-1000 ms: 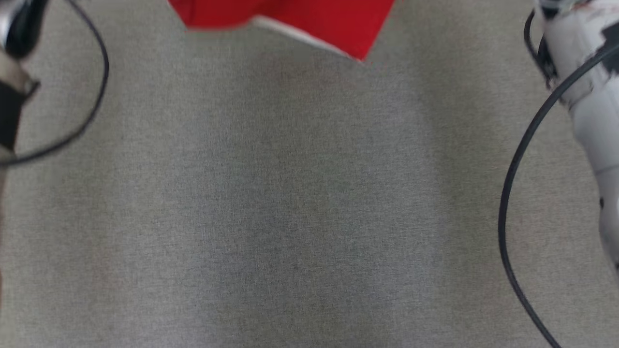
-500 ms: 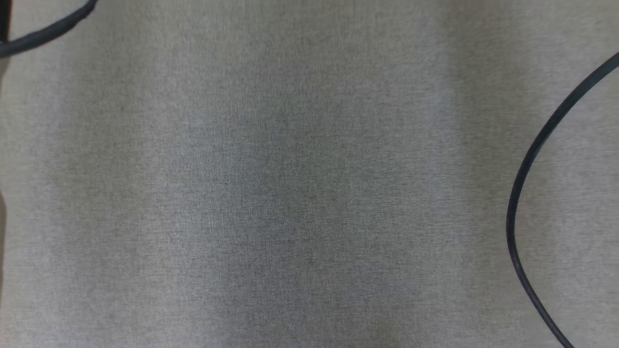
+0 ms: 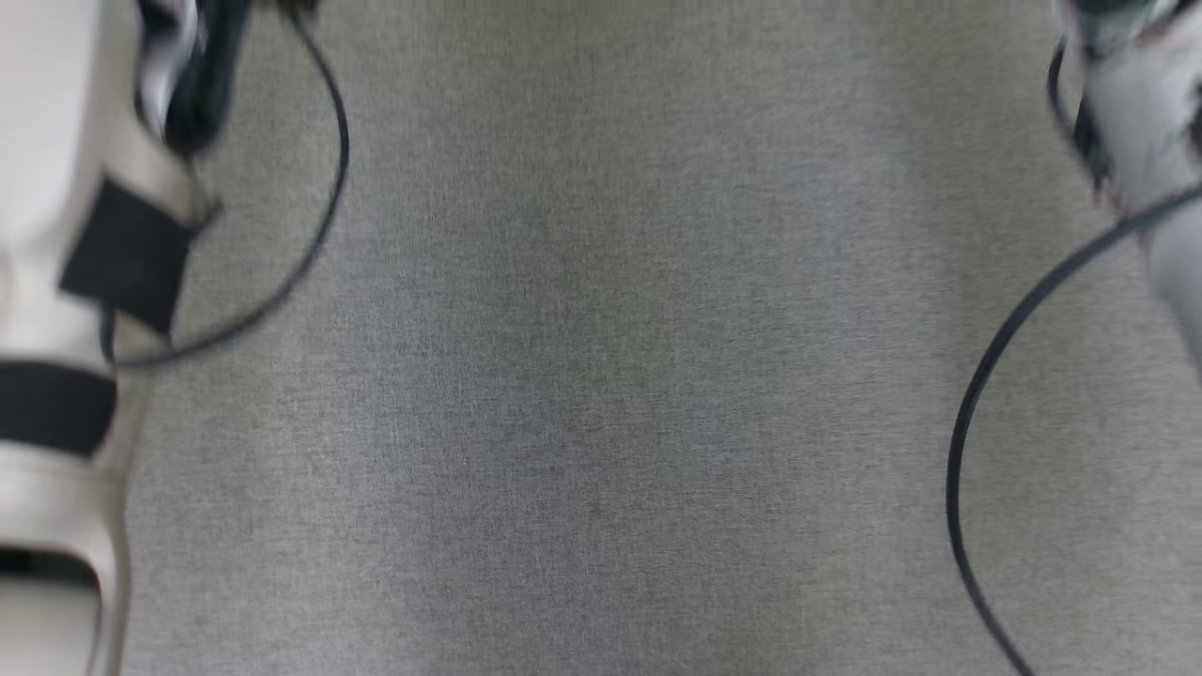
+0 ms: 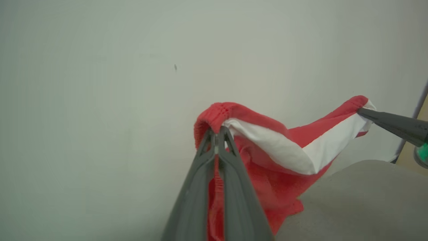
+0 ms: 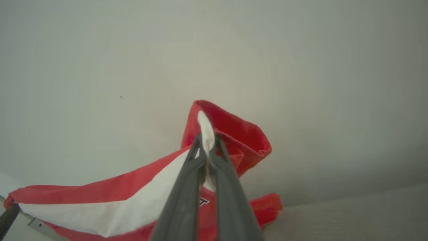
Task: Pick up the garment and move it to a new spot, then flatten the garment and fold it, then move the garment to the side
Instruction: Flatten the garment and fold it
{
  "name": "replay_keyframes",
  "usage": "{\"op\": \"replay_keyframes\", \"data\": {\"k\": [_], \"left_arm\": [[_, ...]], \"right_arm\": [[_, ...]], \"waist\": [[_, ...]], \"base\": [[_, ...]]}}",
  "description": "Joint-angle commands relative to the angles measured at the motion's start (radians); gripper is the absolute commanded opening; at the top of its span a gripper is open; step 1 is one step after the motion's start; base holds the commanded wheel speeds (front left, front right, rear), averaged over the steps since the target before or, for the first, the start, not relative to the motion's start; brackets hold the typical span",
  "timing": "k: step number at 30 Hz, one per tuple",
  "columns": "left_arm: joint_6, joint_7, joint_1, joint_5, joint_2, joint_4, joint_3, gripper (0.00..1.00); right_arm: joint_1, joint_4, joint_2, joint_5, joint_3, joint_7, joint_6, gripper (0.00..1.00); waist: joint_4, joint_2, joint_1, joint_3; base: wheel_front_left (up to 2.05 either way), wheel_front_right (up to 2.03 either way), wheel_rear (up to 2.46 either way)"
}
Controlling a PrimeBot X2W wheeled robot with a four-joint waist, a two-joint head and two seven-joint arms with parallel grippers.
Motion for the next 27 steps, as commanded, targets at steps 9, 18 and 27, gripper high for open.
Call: {"op": "replay_keyframes", "data": {"k": [9,18,27], "left_arm": [[0.002,-0.005,0.387,-0.105,0.026,-0.204,0.039,0.0],[0.061,-0.005,0.727,-0.133,0.017,-0.375,0.039,0.0],[0.107,-0.005,1.029,-0.104,-0.024,-0.457,0.036,0.0]], "right_arm": [[0.367,-0.204,-0.099,0.142,0.066,-0.055,0.0,0.0],[0.645,-0.336,-0.18,0.149,0.08,-0.079,0.0,0.0],[0.95,-0.447,-0.211,0.088,0.007,-0.08,0.0,0.0]], "waist": [[-0.035,-0.0002,-0.0002,-0.187],[-0.043,-0.0002,-0.0002,-0.285],[-0.019,-0.0002,-0.0002,-0.359]], "base": [[0.0,0.0,0.0],[0.0,0.0,0.0],[0.0,0.0,0.0]]}}
